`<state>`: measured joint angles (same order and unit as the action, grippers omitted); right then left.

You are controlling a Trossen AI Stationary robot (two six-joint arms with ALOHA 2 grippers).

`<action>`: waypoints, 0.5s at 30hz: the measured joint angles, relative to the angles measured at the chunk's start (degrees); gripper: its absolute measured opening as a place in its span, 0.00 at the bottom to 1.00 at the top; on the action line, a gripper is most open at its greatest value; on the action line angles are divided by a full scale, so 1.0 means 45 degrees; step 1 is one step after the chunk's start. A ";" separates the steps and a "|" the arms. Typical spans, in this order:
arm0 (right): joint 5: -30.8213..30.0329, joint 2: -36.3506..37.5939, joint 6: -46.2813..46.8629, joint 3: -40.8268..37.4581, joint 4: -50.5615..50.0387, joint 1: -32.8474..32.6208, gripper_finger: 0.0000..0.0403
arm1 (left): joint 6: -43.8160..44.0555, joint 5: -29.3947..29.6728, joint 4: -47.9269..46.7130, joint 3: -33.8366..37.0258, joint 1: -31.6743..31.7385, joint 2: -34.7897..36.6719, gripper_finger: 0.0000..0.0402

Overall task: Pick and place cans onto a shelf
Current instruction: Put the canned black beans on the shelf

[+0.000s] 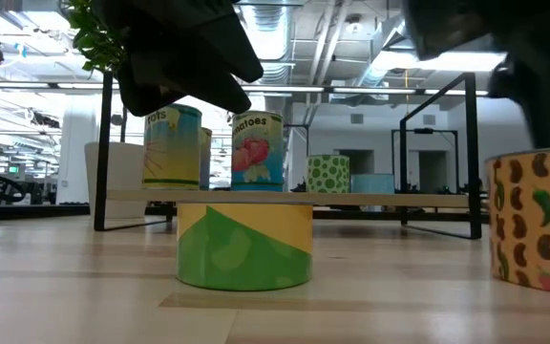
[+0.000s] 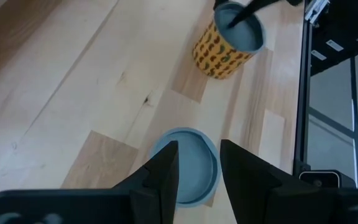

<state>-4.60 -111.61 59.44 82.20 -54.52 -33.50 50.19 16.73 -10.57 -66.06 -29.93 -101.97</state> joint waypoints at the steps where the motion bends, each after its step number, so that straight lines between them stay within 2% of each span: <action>1: -0.0005 0.0000 -0.0149 -0.0001 0.0132 0.0102 0.25 | 0.0000 -0.0004 -0.0001 0.0000 0.0000 0.0000 0.26; 4: 0.0041 0.0005 -0.0330 -0.0004 0.0602 0.0556 0.07 | 0.0010 -0.0073 0.0000 0.0000 -0.0010 0.0000 0.26; 5: 0.0049 0.0005 -0.0362 0.0021 0.0651 0.0712 0.04 | 0.0010 -0.0143 -0.0004 0.0000 -0.0013 0.0000 0.26; 11: -0.0008 -0.0055 -0.2136 0.1400 -0.0736 0.1288 0.01 | 0.0104 -0.0686 -0.0005 0.0000 -0.0098 0.0000 0.26; 15: -0.0039 -0.0049 -0.2983 0.3080 -0.3053 0.1599 0.01 | 0.0200 -0.0457 -0.0086 0.0005 -0.0597 0.0286 0.26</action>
<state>-4.77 -111.83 46.01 96.06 -68.26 -26.31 51.09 14.67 -10.96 -66.04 -32.62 -100.69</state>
